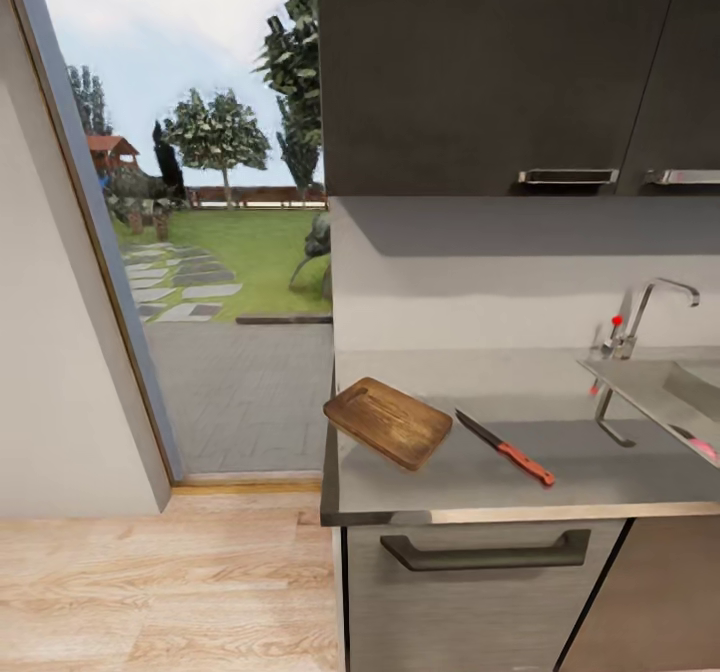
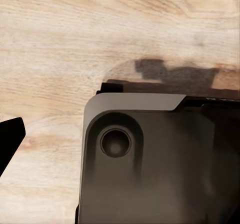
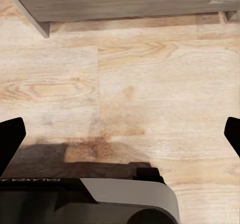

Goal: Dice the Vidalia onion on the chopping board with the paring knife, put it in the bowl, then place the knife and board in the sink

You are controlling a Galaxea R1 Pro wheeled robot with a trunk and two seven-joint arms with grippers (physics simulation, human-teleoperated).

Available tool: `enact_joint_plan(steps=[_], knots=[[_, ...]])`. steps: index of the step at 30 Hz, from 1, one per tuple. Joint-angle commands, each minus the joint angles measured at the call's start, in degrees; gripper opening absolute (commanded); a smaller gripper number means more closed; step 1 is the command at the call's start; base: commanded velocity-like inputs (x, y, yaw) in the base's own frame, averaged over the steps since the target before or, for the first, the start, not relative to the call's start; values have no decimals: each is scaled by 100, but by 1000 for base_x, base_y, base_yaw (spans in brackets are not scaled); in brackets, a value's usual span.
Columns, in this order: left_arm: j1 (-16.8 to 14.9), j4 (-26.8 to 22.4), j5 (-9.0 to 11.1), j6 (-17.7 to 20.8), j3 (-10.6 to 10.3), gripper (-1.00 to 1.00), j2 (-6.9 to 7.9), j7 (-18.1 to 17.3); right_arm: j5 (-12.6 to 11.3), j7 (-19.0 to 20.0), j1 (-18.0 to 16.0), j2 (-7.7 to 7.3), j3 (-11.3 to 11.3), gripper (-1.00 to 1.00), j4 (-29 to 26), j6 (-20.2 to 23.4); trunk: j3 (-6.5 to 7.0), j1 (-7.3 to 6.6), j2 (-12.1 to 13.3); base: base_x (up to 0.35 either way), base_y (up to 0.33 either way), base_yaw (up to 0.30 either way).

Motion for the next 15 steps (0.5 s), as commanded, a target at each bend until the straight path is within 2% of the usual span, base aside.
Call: enact_joint_plan(steps=[1, 15], knots=[[1, -5, 44, -8, 3, 100, -1, -1, -2, -2, -1, 1, -1, 100, 0, -14, 13, -22, 38, 0, 0, 0], [1, -2, 45, -10, 3, 100, 2, -1, -2, -2, -1, 5, 5, 100, 2, -14, 265, -330, 600, 0, 0, 0]])
